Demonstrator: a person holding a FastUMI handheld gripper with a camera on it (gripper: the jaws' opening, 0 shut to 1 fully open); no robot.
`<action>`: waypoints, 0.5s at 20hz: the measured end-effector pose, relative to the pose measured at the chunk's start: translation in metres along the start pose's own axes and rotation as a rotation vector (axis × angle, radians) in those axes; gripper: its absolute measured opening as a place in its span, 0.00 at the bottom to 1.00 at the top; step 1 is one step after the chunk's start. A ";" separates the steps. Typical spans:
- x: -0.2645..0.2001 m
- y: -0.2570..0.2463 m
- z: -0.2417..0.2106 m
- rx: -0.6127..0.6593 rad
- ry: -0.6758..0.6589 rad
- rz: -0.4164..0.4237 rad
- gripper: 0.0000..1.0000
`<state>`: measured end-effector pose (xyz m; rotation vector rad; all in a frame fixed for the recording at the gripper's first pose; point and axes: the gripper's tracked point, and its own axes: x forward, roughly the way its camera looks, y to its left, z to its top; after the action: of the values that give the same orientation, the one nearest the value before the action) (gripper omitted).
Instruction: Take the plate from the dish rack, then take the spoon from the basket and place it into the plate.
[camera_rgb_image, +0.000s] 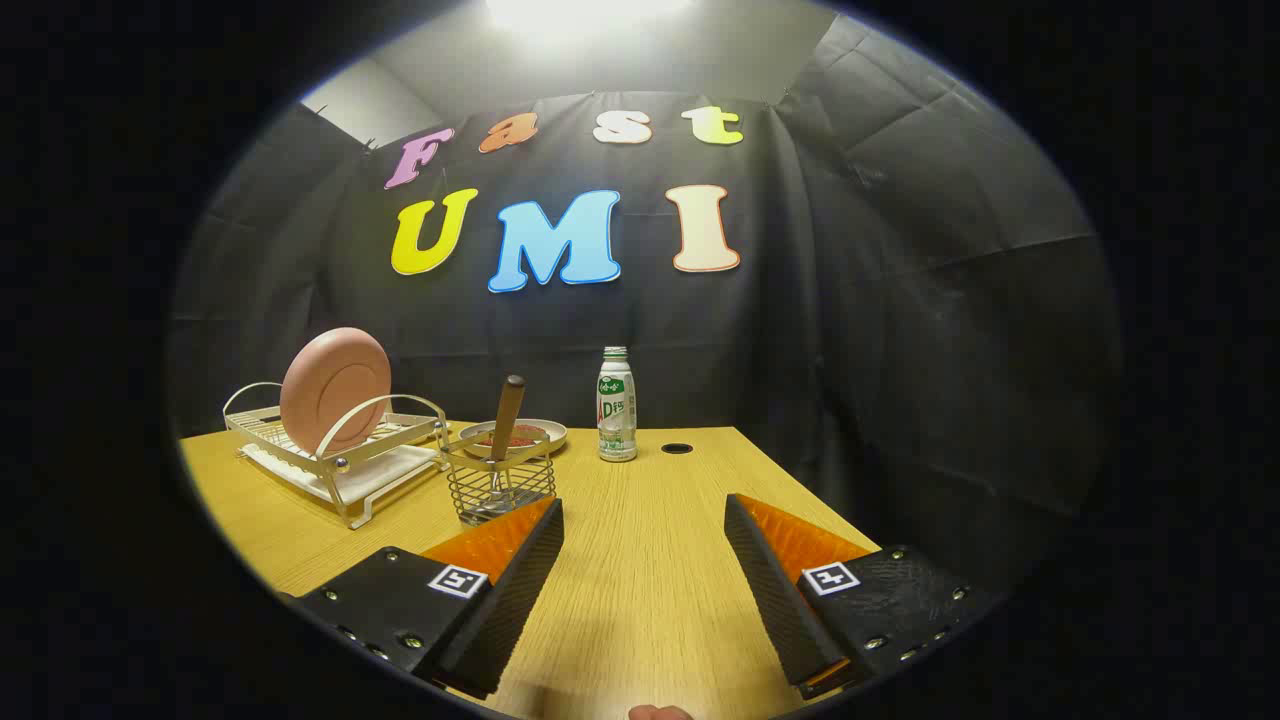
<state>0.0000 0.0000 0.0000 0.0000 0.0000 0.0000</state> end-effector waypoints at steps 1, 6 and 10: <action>-0.001 0.000 0.002 0.002 -0.009 0.001 0.99; 0.019 -0.001 0.003 0.006 -0.008 -0.001 0.98; 0.052 -0.005 0.012 0.021 -0.027 -0.011 0.99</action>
<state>0.0517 -0.0049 0.0120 0.0206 -0.0274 -0.0113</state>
